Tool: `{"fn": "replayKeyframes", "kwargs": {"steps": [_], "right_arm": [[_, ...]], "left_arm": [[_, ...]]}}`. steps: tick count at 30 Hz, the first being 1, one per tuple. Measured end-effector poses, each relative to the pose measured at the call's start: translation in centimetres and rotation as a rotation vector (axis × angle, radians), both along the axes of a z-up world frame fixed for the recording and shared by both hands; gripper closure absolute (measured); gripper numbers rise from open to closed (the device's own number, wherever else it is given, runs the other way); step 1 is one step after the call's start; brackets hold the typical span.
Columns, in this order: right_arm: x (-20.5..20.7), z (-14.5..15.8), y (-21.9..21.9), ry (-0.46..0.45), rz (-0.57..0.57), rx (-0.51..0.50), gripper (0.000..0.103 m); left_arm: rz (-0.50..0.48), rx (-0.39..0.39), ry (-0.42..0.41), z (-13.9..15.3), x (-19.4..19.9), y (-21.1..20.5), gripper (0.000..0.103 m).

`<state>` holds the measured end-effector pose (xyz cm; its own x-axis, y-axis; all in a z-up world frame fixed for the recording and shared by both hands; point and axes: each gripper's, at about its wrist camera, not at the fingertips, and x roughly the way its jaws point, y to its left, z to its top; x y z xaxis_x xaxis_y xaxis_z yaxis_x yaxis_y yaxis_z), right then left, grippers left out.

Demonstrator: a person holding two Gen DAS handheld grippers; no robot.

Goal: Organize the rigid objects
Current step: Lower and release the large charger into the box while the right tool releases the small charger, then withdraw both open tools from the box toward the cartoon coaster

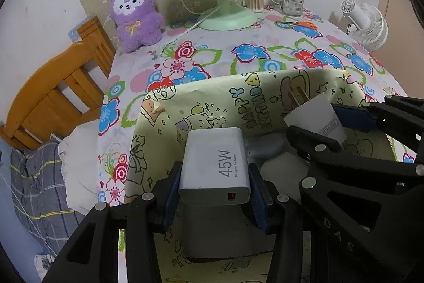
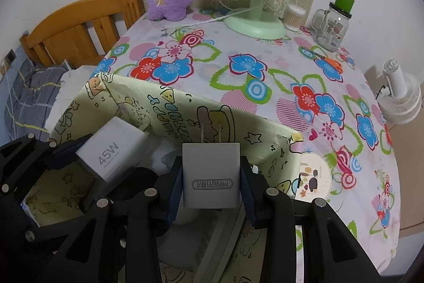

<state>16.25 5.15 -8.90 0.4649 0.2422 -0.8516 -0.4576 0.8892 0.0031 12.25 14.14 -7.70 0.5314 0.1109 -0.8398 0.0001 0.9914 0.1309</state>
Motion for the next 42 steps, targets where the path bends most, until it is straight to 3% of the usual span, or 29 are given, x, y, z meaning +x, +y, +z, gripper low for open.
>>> {"fn": "replayKeyframes", "kwargs": {"steps": [18,27,32,34,36,42], "right_arm": [[-0.4,0.6,-0.4,0.007,0.003,0.014,0.058],[-2.1,2.4,-2.7,-0.035,0.015,0.040,0.050],[-3.2,3.4,-3.6,-0.045,0.027,0.069,0.049],[-3.6,3.8,-4.1,-0.062,0.010,0.055,0.038],[-3.8,4.1,-4.7,-0.076,0.000,0.055,0.035],[-4.6,4.8,-6.7,-0.069,-0.014,0.089,0.033]], "left_arm": [[0.021,0.017,0.013,0.6,-0.5,-0.4,0.045],[0.022,0.040,-0.029,2.1,-1.9,-1.5,0.029],[0.023,0.056,-0.060,3.1,-3.0,-2.2,0.027],[0.021,0.058,-0.069,3.4,-3.4,-2.5,0.026],[0.018,0.055,-0.080,3.8,-3.8,-2.8,0.024],[0.004,0.071,-0.109,4.7,-4.6,-4.3,0.022]]}}
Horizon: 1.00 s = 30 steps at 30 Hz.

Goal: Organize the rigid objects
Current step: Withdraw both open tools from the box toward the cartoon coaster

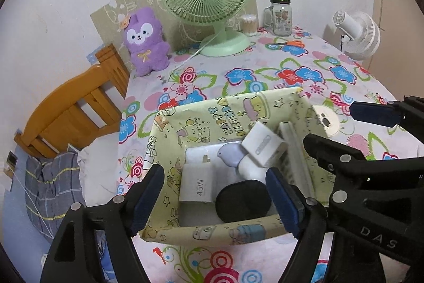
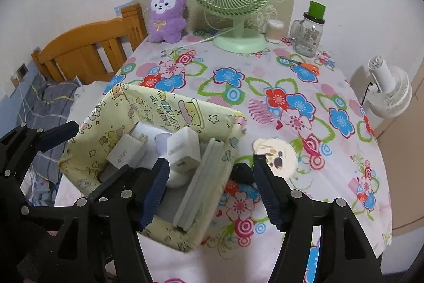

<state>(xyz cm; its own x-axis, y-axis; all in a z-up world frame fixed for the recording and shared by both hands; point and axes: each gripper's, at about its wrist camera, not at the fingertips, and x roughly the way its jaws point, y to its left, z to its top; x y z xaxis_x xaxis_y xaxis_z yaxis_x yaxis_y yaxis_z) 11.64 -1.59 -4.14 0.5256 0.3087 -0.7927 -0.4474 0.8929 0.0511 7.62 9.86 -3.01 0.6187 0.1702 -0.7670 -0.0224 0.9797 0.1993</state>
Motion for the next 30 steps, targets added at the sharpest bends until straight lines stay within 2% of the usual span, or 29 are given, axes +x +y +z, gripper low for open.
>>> {"fn": "replayKeyframes", "kwargs": {"steps": [16,30], "right_arm": [[-2.0,1.4,-5.0,-0.022,-0.041,0.009,0.022],[-3.0,1.3,-8.9,-0.025,-0.078,-0.001,0.022]], "left_arm": [[-0.033,0.001,-0.054,1.7,-2.2,-3.6,0.017],[-0.059,0.012,-0.073,1.3,-3.1,-7.4,0.015]]}}
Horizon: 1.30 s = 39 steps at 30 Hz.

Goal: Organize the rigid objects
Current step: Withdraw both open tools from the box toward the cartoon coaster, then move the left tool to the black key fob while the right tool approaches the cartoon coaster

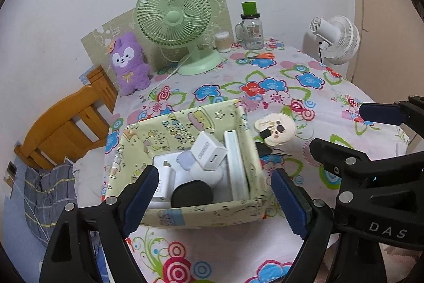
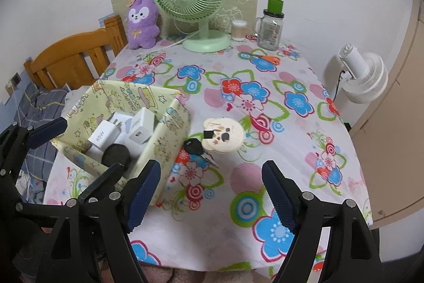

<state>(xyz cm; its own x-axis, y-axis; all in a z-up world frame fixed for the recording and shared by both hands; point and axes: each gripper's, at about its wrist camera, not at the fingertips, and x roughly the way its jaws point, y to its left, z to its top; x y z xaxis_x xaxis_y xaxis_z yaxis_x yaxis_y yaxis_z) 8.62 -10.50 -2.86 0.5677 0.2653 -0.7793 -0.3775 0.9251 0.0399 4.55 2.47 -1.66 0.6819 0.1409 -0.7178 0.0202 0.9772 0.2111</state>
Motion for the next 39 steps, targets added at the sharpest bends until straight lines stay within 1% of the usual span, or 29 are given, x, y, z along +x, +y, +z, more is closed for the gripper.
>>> {"fn": "replayKeyframes", "kwargs": {"steps": [3,11,14,21,28,31,36,39], "right_arm": [[-0.1,-0.2,-0.8,0.001,-0.008,-0.006,0.022],[-0.4,-0.6,-3.0,0.002,-0.036,0.008,0.022],[-0.3,-0.8,-3.7,-0.003,-0.038,0.017,0.022],[0.2,-1.7,-5.2,-0.017,-0.036,0.035,0.022],[1.5,-2.6,-7.0,-0.032,-0.053,0.007,0.022],[2.1,-3.1,-7.9,-0.035,-0.070,-0.007,0.022],[3.2,-3.7,-9.1,-0.024,-0.090,-0.013,0.022],[3.6,-4.0,-9.6,-0.022,-0.093,-0.019,0.022]], "left_arm": [[-0.008,-0.008,0.007,-0.2,0.0,-0.7,0.015],[-0.024,-0.062,0.021,-0.7,0.1,-2.3,0.015],[-0.021,-0.092,0.029,-1.0,0.3,-2.6,0.015],[-0.029,-0.123,0.031,-1.9,0.9,-3.9,0.015],[-0.044,-0.173,0.058,-3.0,2.2,-5.3,0.015],[-0.058,-0.158,0.049,-3.2,2.7,-6.2,0.015],[-0.072,-0.195,0.074,-3.6,3.6,-6.9,0.015],[-0.075,-0.197,0.088,-4.1,4.3,-7.4,0.015]]}}
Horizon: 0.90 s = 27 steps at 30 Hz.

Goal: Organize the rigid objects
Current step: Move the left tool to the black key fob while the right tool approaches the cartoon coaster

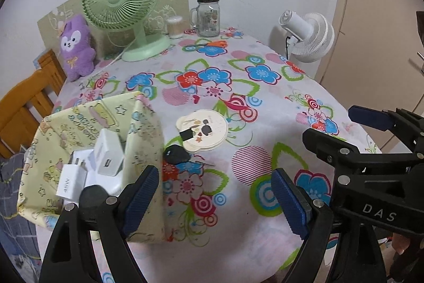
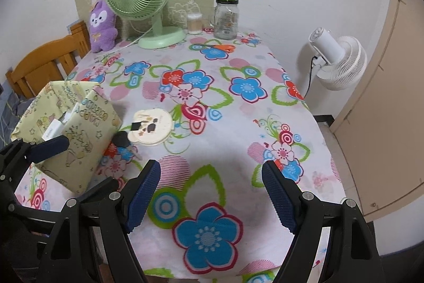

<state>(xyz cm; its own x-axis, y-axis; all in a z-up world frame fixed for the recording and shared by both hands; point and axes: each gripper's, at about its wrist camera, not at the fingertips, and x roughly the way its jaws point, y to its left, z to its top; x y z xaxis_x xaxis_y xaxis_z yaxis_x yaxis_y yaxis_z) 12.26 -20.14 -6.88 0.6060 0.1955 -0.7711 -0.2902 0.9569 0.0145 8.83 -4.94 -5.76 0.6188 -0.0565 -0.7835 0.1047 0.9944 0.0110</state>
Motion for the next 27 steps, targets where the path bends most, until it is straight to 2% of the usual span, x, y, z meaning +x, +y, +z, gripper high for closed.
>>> {"fn": "replayKeyframes", "kwargs": {"steps": [7,15,20,27], "right_arm": [[1.3,-1.2,-0.5,0.021,-0.007,-0.015,0.022],[3.4,-2.8,-0.5,0.069,-0.010,0.008,0.022],[4.8,-3.3,-1.3,0.099,-0.049,0.060,0.022],[5.8,-3.7,-1.9,0.100,-0.058,0.051,0.022]], "left_arm": [[0.020,-0.021,0.038,-1.6,1.6,-0.4,0.015],[0.100,0.055,0.002,-2.2,2.7,-1.0,0.016],[0.138,0.015,0.000,-2.1,3.4,-1.1,0.017],[0.150,0.016,-0.006,-2.1,3.8,-2.0,0.017]]}}
